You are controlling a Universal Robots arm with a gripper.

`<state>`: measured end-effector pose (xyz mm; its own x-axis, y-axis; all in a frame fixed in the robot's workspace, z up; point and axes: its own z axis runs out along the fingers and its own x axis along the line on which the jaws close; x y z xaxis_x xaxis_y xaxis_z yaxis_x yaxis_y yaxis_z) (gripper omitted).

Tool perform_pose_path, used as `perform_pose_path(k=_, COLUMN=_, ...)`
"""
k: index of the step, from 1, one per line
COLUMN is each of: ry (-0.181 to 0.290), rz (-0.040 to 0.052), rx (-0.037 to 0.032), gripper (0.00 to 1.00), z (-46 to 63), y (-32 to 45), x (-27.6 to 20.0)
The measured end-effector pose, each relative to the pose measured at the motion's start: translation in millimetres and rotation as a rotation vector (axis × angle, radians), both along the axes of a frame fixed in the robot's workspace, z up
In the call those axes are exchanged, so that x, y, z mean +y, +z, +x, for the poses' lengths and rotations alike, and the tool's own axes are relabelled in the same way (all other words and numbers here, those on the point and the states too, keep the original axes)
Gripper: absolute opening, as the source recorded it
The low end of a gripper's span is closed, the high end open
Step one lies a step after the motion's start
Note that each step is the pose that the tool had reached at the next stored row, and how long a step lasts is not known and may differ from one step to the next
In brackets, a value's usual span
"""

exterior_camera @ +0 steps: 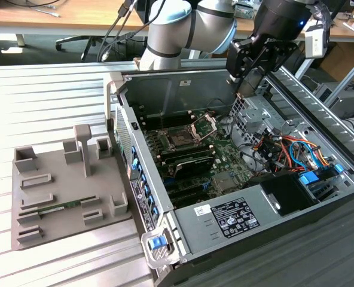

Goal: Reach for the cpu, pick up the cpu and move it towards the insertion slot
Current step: 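Pick up the cpu and move it towards the insertion slot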

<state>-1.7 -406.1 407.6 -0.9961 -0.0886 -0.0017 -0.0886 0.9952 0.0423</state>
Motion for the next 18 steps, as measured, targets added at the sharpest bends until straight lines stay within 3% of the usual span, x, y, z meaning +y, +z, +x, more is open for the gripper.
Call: perform_pose_path(k=18, ry=0.000, rz=0.0000, rx=0.0000, gripper=0.55, z=-4.4, y=-4.3, x=0.0)
